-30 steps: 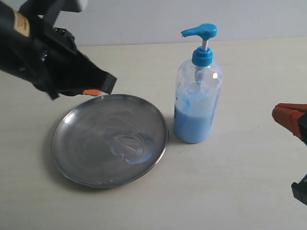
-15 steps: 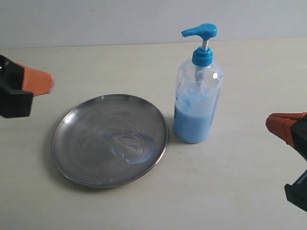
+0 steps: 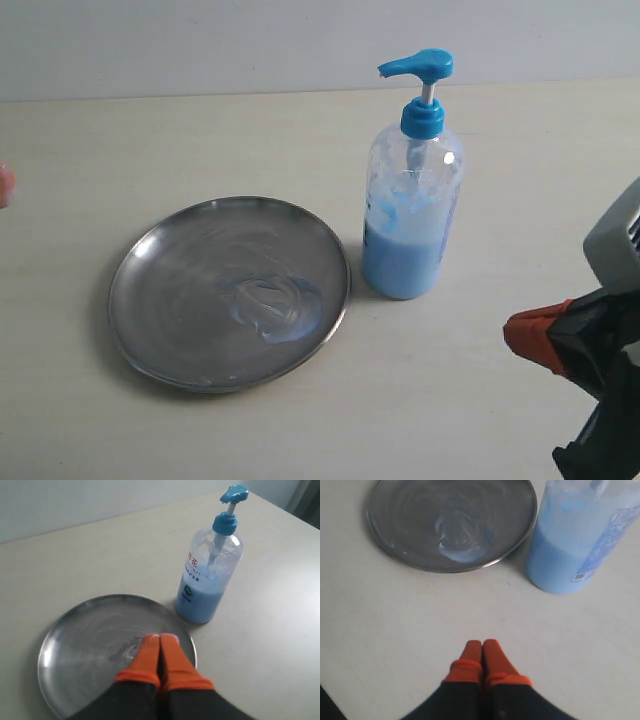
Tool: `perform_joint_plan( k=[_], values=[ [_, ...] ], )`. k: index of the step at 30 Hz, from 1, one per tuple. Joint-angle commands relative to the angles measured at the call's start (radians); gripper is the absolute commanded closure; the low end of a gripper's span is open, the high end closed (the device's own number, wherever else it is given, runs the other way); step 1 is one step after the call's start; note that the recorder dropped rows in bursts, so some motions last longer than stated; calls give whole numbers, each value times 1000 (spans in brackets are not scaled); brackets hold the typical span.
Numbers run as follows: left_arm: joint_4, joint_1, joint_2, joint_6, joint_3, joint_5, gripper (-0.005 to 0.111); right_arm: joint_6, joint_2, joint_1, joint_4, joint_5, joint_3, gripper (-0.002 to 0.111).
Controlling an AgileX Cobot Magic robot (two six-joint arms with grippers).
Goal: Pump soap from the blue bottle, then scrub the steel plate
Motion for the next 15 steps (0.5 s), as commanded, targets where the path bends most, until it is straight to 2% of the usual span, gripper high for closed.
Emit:
perform_joint_plan(
  k=[1,4,6,9,11,15],
  values=[
    [0,-1,-67,-7,42,-23,107,-21,-20,0,-11,-40,-11,108],
    [0,-1,-109,-7,75,-53,107,75,-43,-18,-85,-115,8,108],
    [0,-1,-149,-7,114,-89,107,210,-80,-30,-207,-160,31,108],
    [0,-1,-194,-7,190,-192,107,422,-133,-30,-450,-143,36,108],
    [0,-1,-196,-7,208,-213,107,568,-138,-30,-583,-136,53,108],
    [0,-1,-196,-3,208,-199,107,592,-138,-30,-617,-138,53,108]
  ],
)
